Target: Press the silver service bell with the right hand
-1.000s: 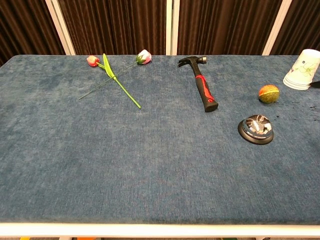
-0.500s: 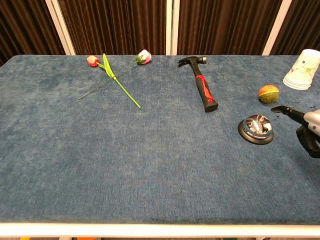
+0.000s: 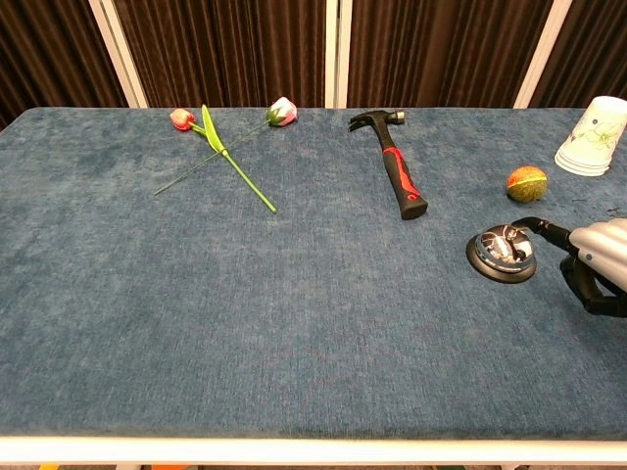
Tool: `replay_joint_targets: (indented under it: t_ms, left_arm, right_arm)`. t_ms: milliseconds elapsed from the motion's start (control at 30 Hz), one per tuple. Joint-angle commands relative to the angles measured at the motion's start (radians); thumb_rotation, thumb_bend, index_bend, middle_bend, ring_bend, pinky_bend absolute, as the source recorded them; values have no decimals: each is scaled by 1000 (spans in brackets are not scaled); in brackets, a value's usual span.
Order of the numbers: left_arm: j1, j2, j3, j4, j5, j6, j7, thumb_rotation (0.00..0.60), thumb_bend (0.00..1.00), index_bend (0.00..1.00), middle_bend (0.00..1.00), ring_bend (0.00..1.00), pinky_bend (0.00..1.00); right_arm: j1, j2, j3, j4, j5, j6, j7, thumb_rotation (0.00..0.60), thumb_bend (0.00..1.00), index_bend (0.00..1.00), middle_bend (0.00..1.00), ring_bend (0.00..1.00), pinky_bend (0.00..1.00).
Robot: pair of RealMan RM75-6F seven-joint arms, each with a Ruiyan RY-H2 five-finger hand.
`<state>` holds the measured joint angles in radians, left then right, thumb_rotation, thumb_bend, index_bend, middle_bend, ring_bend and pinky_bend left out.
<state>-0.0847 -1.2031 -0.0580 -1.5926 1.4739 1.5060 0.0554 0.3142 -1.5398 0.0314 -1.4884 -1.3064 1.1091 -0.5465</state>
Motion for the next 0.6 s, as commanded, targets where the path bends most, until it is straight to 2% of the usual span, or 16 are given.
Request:
replay_joint_targets:
  t_ms: [33,267,600]
  left_arm:
    - [0,0,0,0,0,0,-1,600,108,86,54,0,145]
    - [1,0,0,1,2,2,-3,600,108,86,54,0,145]
    - [3,0,0,6,-2,0,-7,600,108,86,54,0,145]
  right_arm:
    - [3,-1,-2,-4,5,0,-6,600,1000,9,877,786,705]
    - [-3,16,-3,-27,-30,50,20,600,1000,9,877,786,705]
    - [6,-10,-16,3,27,8,-20,600,1000,9,877,786,705]
